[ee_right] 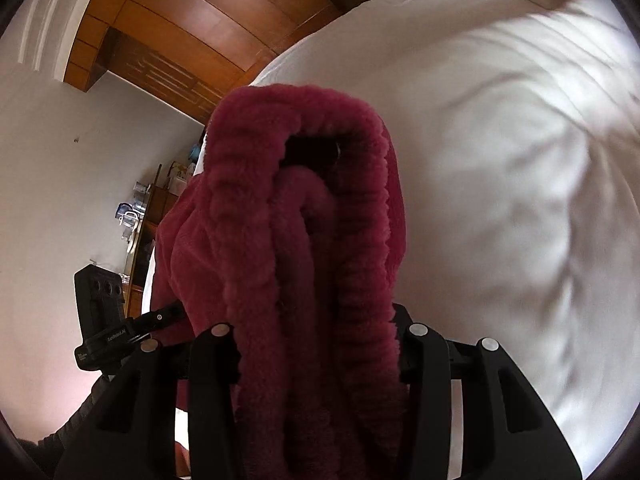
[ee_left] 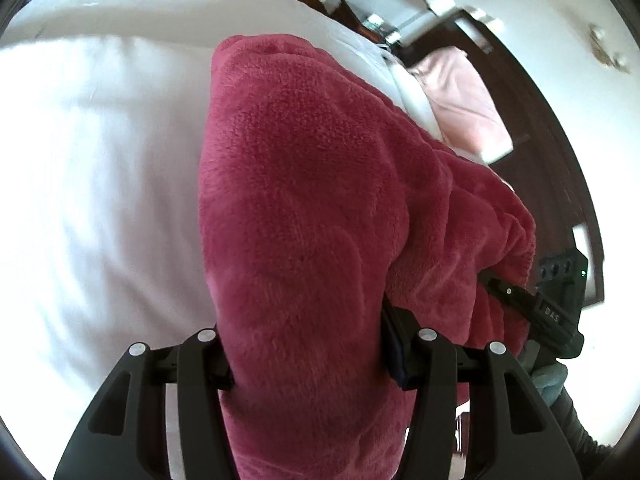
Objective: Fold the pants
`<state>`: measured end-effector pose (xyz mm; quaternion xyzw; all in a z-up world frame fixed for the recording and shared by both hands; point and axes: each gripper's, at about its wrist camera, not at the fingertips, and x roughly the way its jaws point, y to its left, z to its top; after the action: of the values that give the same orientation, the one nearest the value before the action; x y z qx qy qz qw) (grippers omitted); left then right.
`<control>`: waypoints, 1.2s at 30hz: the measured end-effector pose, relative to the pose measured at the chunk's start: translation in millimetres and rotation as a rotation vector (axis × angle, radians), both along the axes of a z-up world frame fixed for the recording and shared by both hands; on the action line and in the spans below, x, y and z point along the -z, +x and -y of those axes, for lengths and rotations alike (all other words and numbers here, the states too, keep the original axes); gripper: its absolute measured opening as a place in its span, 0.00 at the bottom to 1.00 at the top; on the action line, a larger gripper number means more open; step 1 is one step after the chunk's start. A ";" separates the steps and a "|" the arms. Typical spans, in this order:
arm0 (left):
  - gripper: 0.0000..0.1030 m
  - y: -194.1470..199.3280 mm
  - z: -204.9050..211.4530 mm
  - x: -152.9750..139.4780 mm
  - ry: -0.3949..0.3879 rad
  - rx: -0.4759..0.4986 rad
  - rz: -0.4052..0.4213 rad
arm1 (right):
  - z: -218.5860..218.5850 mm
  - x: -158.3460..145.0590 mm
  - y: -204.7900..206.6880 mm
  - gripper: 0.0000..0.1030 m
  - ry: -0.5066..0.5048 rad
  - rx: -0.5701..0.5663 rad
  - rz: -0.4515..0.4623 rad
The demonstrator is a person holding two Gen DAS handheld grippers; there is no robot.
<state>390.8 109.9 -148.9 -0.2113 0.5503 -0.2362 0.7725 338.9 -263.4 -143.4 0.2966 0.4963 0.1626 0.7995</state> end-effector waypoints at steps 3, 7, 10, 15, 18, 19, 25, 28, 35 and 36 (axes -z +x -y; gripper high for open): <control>0.52 29.0 7.1 7.9 0.035 -0.037 -0.002 | 1.9 11.6 44.2 0.44 -0.012 -0.023 -0.002; 0.52 58.9 18.1 21.3 0.084 -0.066 -0.019 | 5.8 38.1 76.3 0.44 -0.010 -0.050 -0.028; 0.52 69.4 19.3 33.4 0.112 -0.079 -0.041 | 9.5 56.5 103.1 0.44 -0.012 -0.071 -0.054; 0.61 75.4 19.4 58.2 0.153 -0.105 -0.079 | 2.1 76.1 129.3 0.46 -0.013 -0.075 -0.082; 0.69 74.3 22.8 61.1 0.176 -0.119 -0.080 | 7.0 79.6 124.5 0.52 0.001 -0.070 -0.097; 0.71 70.0 17.3 59.7 0.190 -0.117 -0.074 | 10.1 78.8 123.7 0.53 0.006 -0.070 -0.096; 0.72 55.0 23.9 32.0 0.329 -0.119 -0.010 | 15.2 41.2 112.5 0.56 -0.116 -0.042 -0.011; 0.71 32.7 25.5 10.3 0.432 -0.140 0.063 | 15.5 15.0 92.1 0.56 -0.257 -0.017 0.072; 0.71 -11.9 64.8 -13.7 0.549 -0.047 0.214 | -38.3 -9.1 49.4 0.56 -0.281 -0.154 0.180; 0.71 -11.2 72.0 -8.2 0.547 -0.024 0.208 | -35.6 -2.5 47.0 0.56 -0.288 -0.167 0.167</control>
<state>379.6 37.8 -140.7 0.0240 0.5088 -0.0904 0.8558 385.9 -227.8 -140.9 0.1223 0.4691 0.1797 0.8560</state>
